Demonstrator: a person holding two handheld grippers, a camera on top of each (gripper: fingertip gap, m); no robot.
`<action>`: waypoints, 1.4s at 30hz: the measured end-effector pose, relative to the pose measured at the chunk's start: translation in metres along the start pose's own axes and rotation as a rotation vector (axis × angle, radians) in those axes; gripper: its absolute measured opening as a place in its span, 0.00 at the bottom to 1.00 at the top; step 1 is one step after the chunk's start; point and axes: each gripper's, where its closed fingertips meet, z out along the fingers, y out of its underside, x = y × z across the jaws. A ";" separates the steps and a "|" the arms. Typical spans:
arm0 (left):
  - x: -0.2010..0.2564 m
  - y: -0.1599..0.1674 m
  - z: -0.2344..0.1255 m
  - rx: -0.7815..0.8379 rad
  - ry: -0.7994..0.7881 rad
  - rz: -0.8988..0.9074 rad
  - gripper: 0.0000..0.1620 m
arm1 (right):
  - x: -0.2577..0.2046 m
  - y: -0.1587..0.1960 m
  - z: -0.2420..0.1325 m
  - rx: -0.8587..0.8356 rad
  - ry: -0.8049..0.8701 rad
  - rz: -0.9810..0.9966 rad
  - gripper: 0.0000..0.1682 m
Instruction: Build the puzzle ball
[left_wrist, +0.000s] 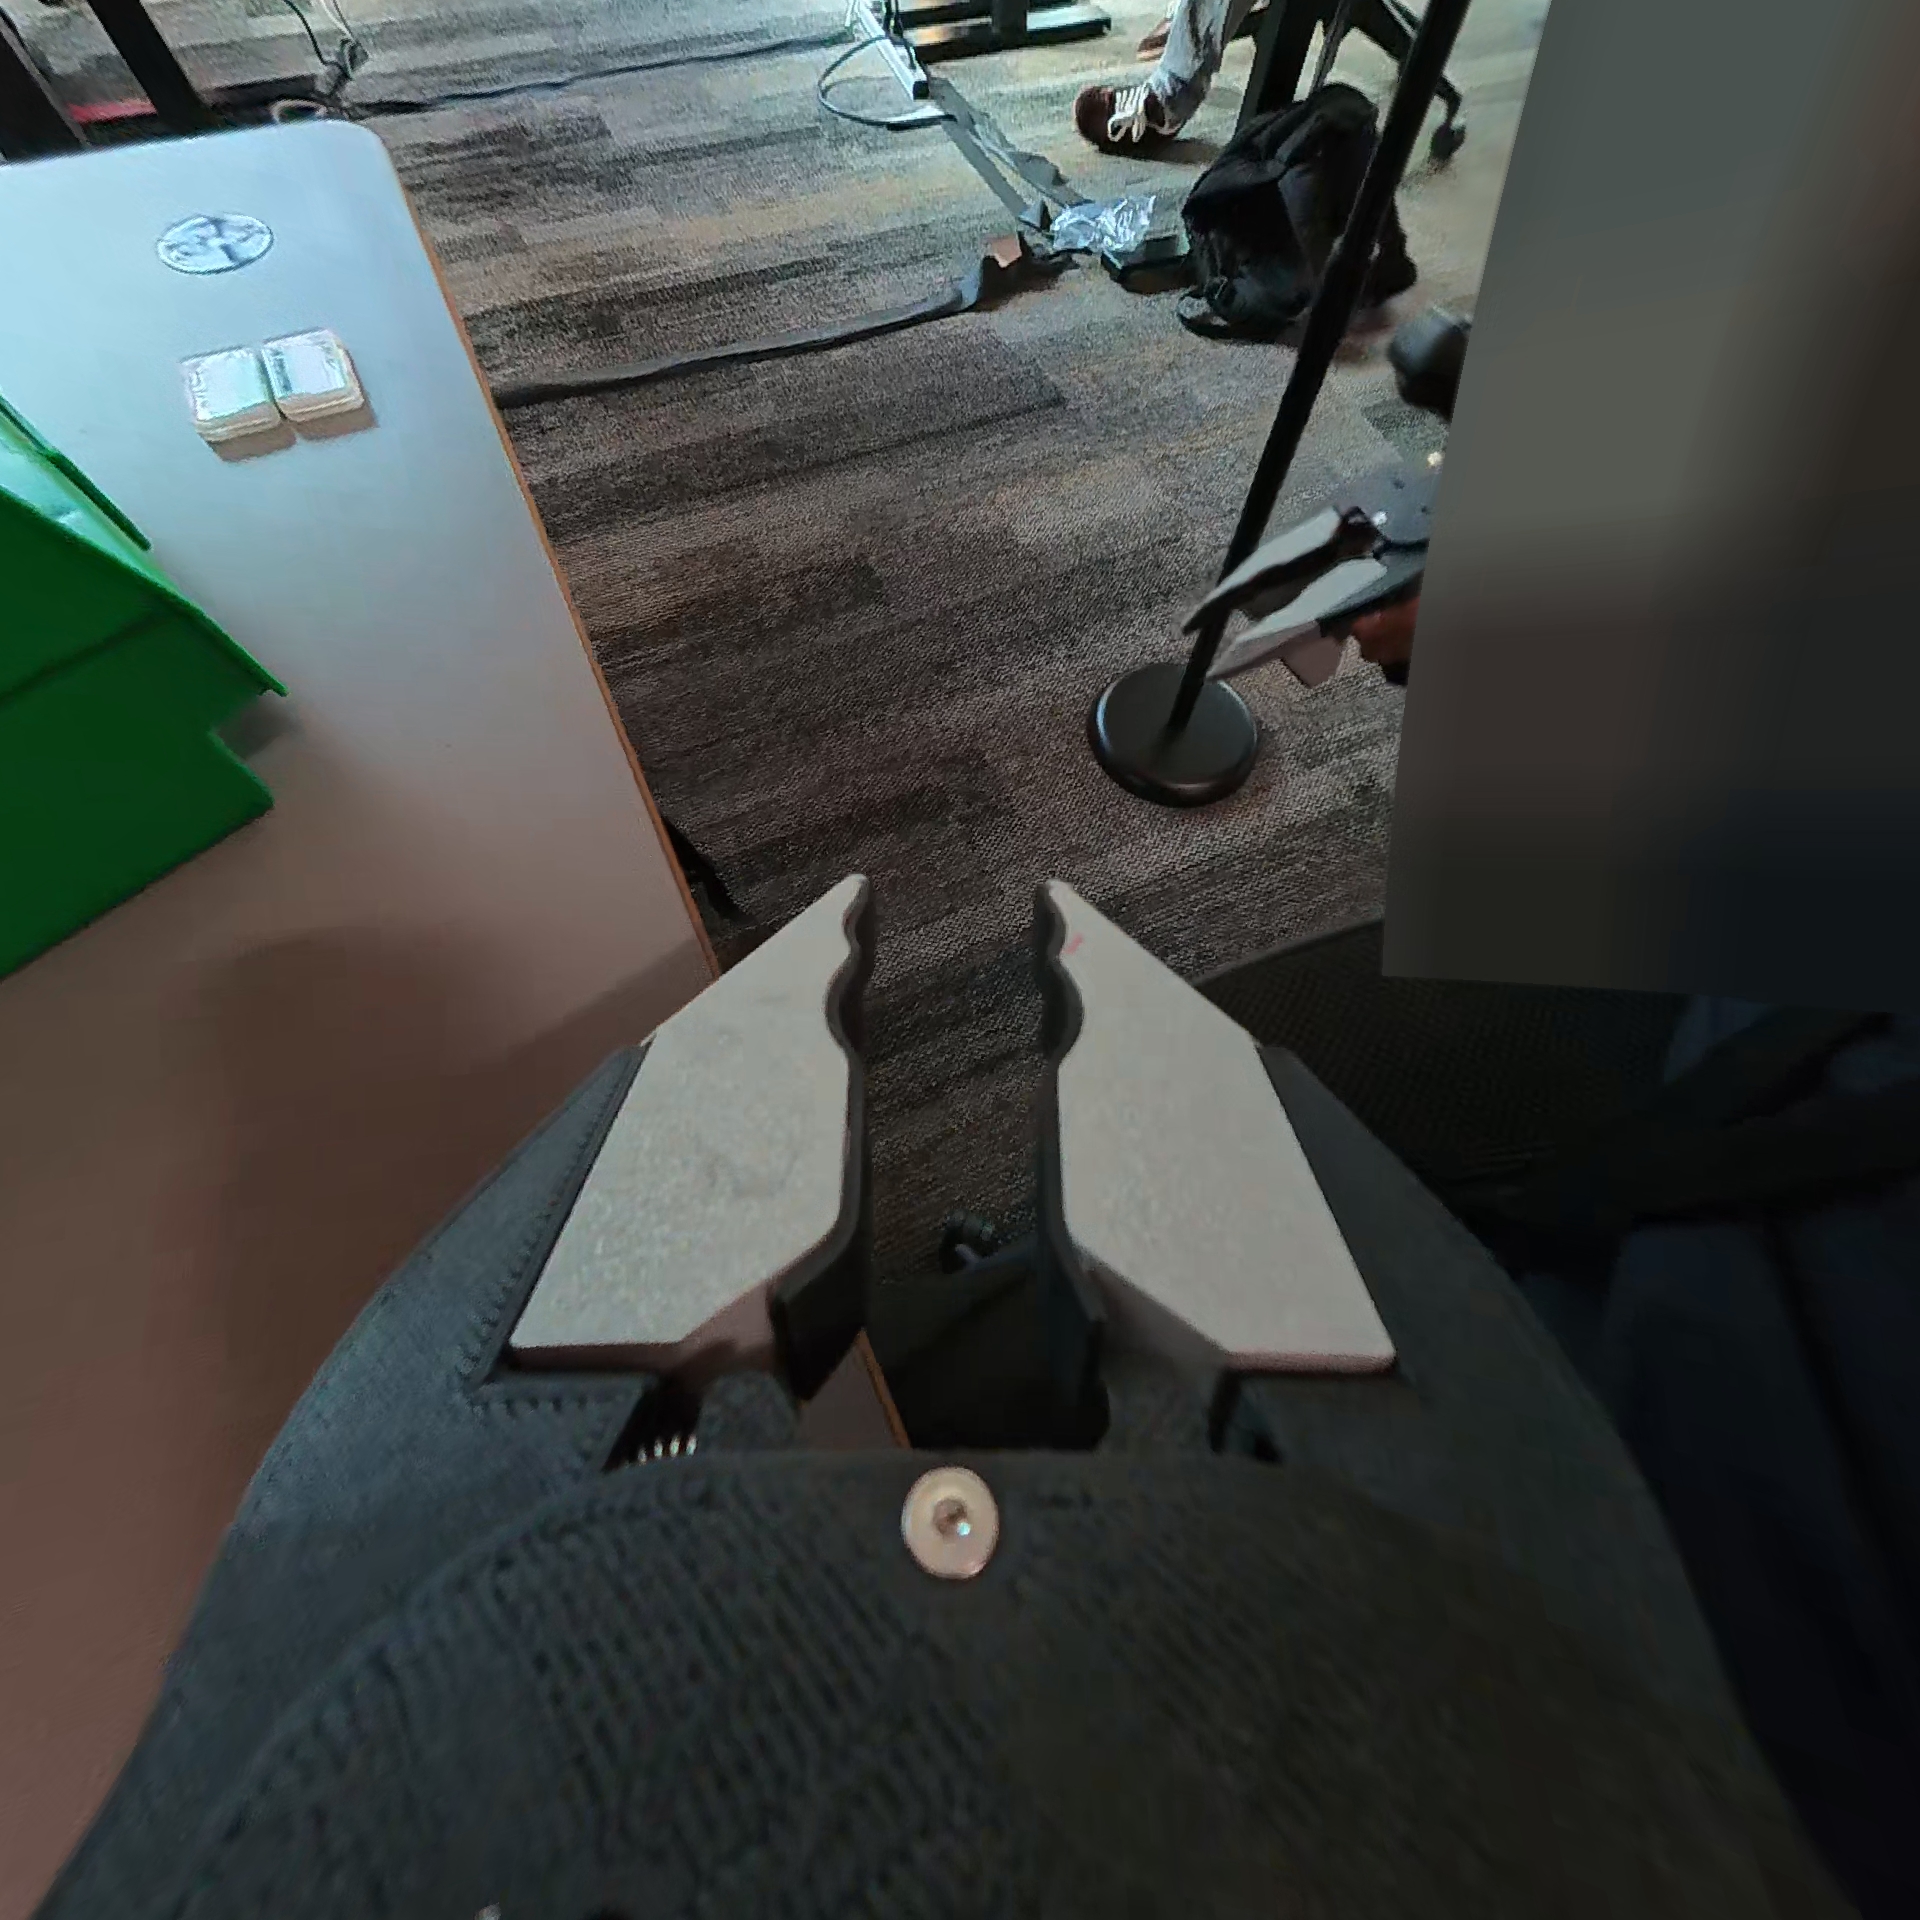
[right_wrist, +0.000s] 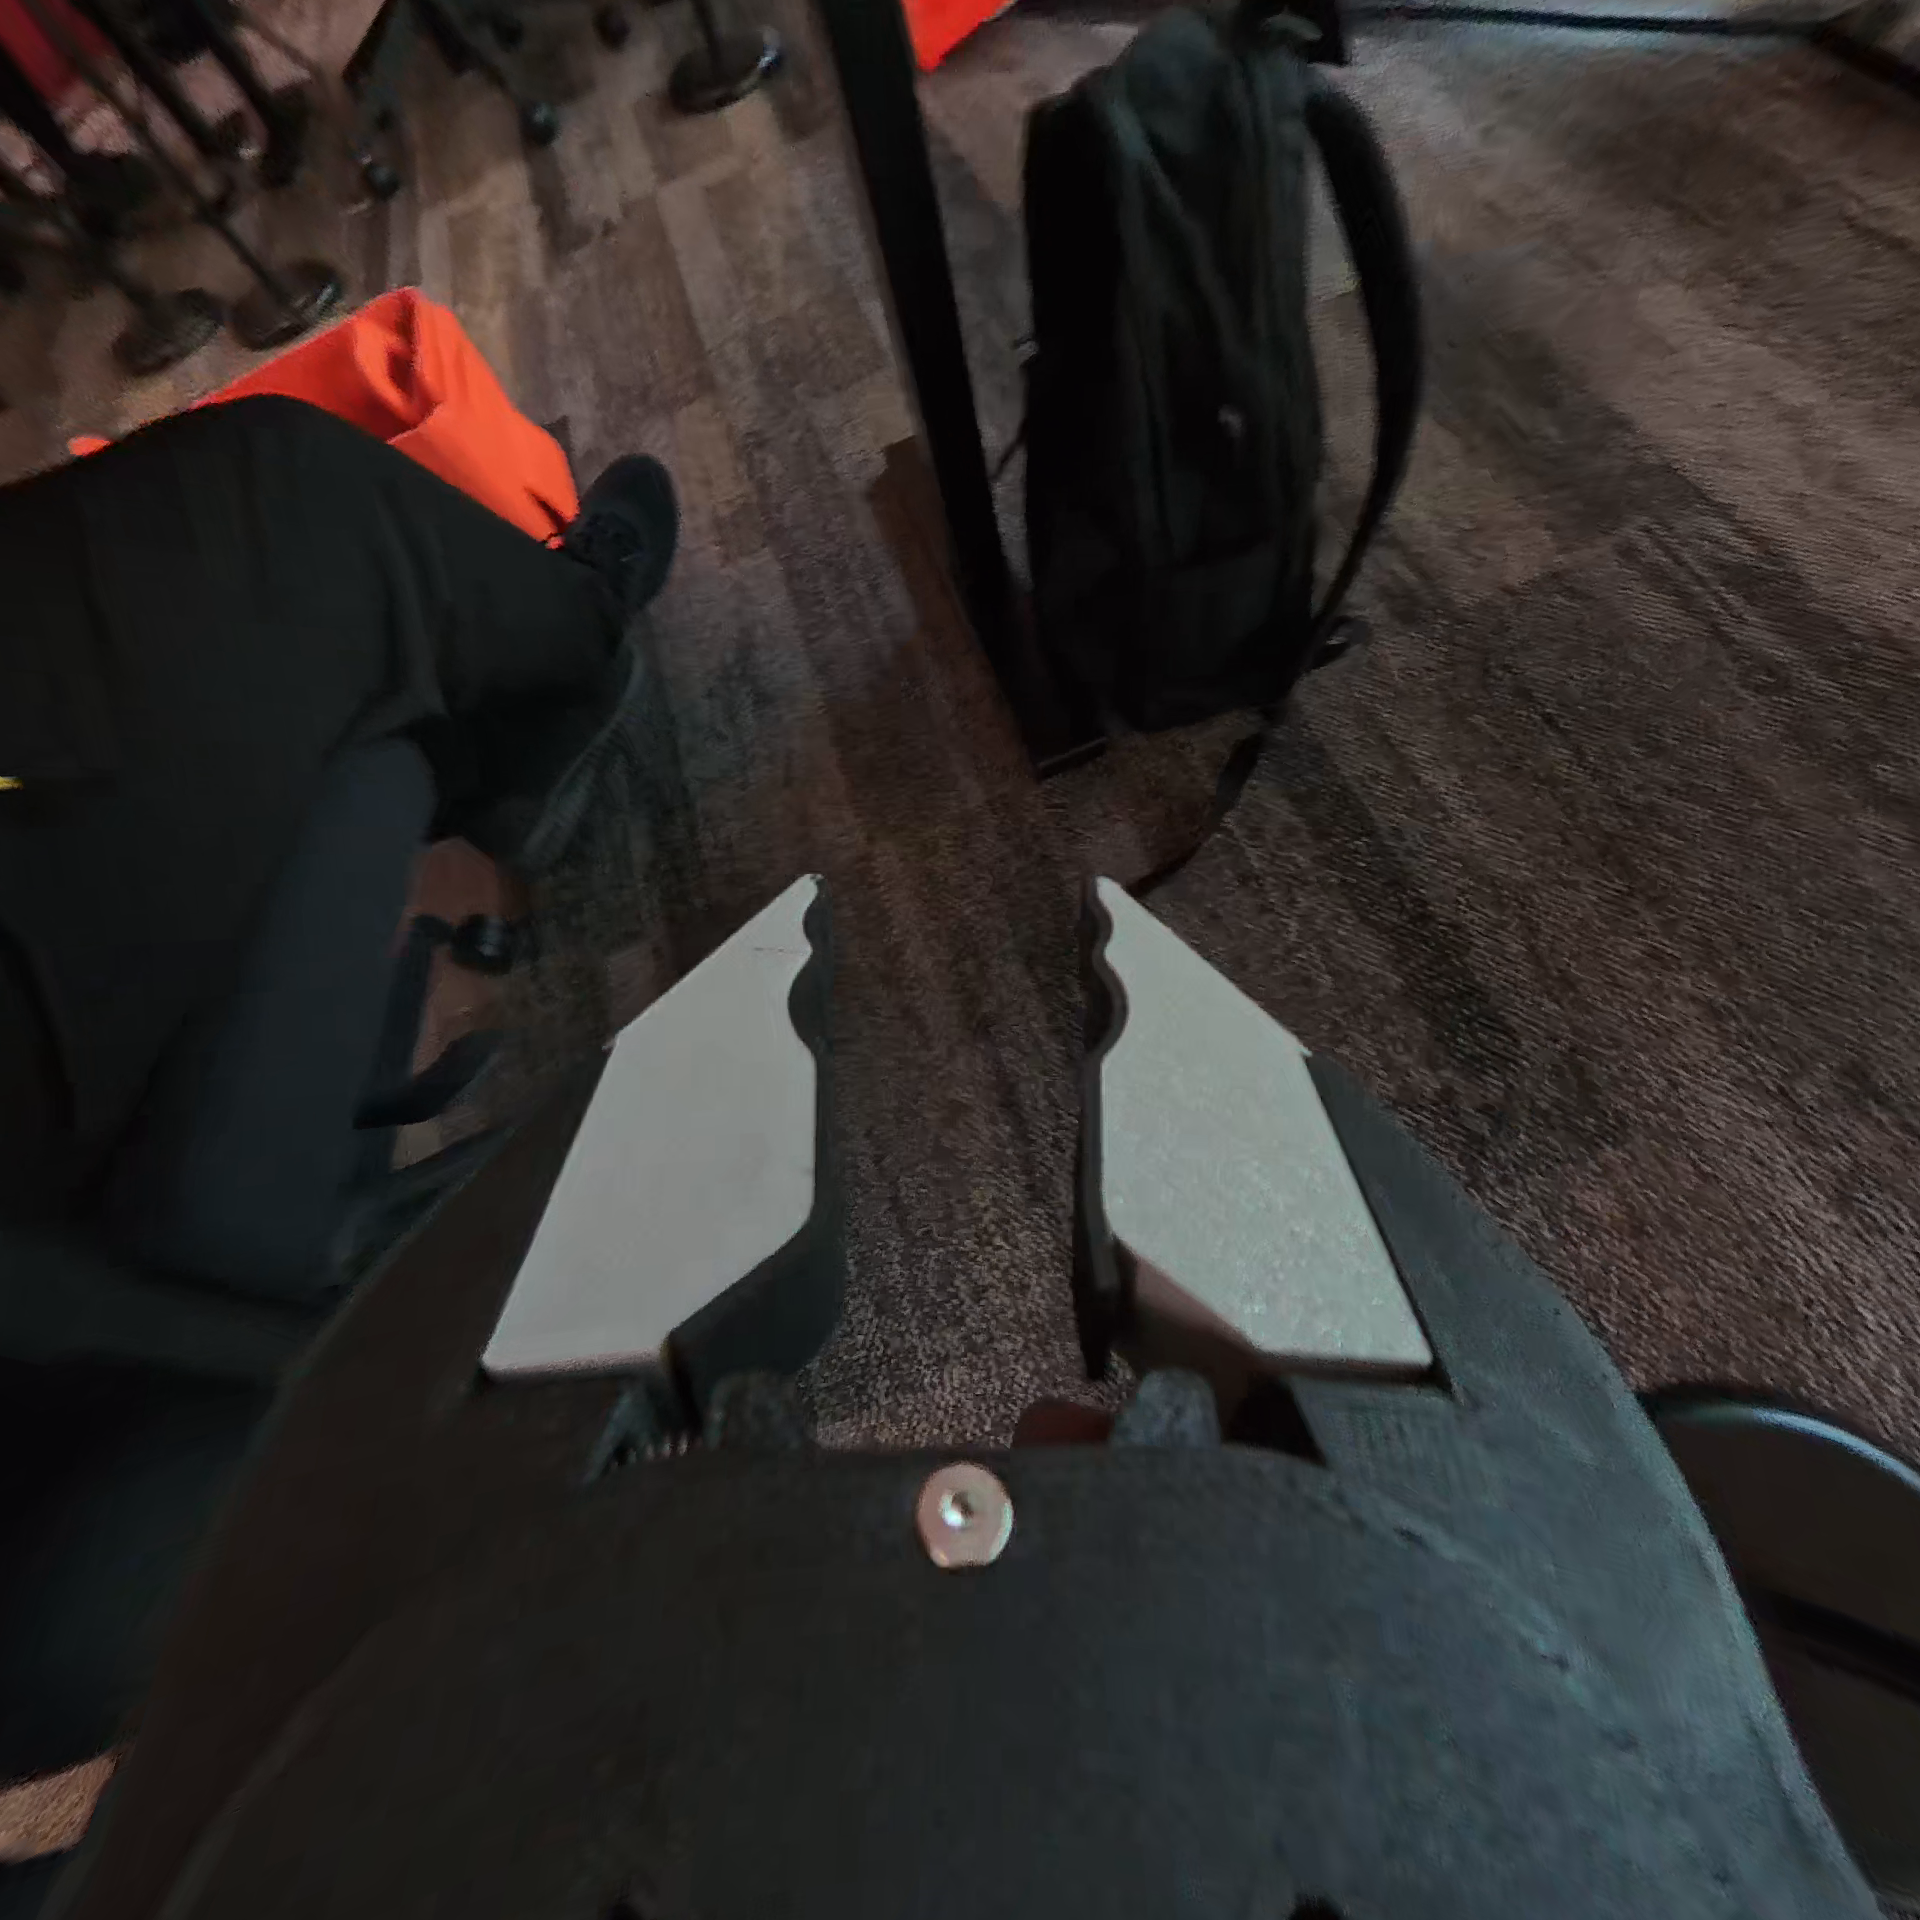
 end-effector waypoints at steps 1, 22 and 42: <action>-0.003 -0.001 0.002 0.001 0.001 -0.007 0.17 | 0.007 0.009 -0.002 0.005 0.029 0.006 0.27; -0.015 -0.019 -0.008 0.135 -0.082 0.041 0.19 | -0.054 0.055 -0.012 0.045 -0.122 0.032 0.32; -0.016 -0.010 0.009 0.026 -0.038 0.054 0.17 | -0.315 0.204 -0.068 -0.118 -1.054 -0.317 0.00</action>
